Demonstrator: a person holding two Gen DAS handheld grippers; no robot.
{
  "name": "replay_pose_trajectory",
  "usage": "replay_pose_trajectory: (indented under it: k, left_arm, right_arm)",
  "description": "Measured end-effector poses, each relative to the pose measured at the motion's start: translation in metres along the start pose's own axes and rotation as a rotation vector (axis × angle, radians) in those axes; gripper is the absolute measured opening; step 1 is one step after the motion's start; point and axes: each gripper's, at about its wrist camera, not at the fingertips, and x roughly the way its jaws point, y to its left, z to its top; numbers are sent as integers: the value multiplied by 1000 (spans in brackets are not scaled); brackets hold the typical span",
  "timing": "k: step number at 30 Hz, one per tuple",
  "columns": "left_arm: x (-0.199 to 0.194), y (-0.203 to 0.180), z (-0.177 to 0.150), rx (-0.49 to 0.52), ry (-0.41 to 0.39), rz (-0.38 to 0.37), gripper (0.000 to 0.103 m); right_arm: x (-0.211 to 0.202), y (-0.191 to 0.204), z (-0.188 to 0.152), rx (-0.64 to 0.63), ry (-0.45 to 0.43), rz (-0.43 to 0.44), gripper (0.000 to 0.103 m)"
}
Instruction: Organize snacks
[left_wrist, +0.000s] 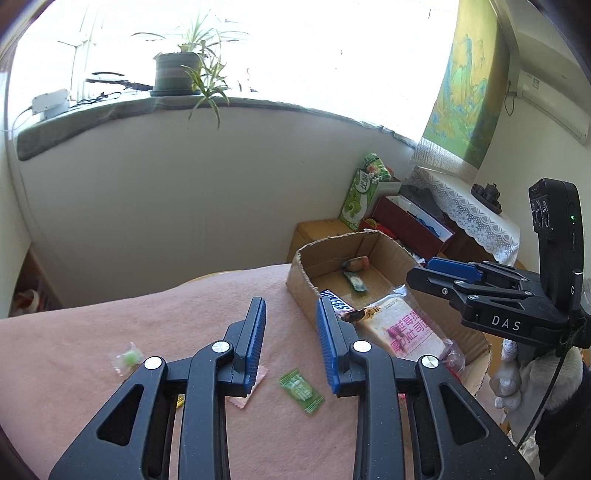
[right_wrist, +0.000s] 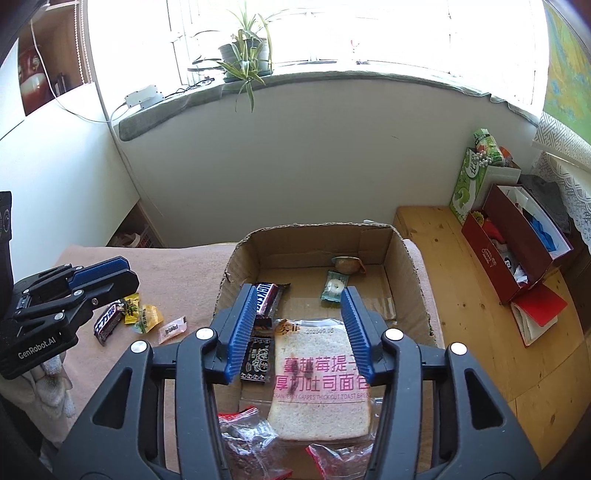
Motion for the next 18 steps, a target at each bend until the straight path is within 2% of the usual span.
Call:
replay_pose_trajectory:
  k: [4,9,11,15,18]
  left_arm:
    - [-16,23,-5,-32,-14,31,27]
    - [-34,52,-18,-62,-21,76,27]
    - [-39,64,-24,-80,-20,89,27]
    - [-45,86,-37,-119,-13,110,27]
    - [-46,98,-45,-140,-4,117,27]
  right_arm:
    - [-3,26,-2,-30,0,41,57]
    - [-1,62,-2,-71,17,102,59]
    - [3,76,-3,-76,27,129,71]
    - [16,103,-5,-75,72,209,71]
    - [27,124,-7,-94,106,230,71]
